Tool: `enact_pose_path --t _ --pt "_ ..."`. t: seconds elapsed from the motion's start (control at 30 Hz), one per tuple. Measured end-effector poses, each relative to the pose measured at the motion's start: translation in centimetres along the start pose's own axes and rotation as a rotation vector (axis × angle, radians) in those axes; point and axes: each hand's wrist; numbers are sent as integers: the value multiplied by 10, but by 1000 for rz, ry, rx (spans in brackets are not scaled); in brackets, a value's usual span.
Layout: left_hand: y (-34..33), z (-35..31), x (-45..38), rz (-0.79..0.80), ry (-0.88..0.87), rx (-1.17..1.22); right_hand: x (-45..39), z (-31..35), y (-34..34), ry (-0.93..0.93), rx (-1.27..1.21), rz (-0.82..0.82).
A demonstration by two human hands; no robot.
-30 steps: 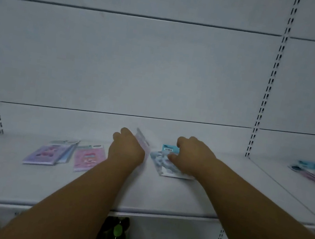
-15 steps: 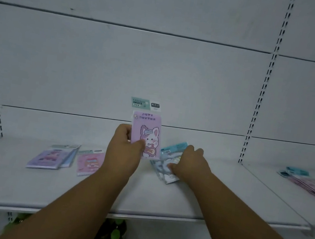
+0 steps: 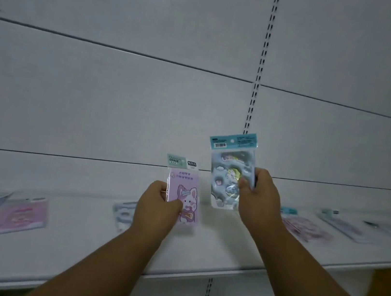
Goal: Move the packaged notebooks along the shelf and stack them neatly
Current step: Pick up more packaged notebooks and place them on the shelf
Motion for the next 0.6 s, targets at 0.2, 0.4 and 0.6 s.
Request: enact_pose_path --t 0.2,0.4,0.6 --pt "-145 10 25 152 48 6 -35 -93 100 -26 18 -49" --pt "-261 18 39 153 91 41 -81 -179 161 -58 52 -66" --pt "-291 27 21 46 66 35 -121 -234 147 -246 -17 88"
Point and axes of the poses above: each hand's wrist, its own x-axis away from the middle knuckle, its own y-axis out of the back of the hand, z = x × y, and after that the axes turned 14 degrees about x, right-handed
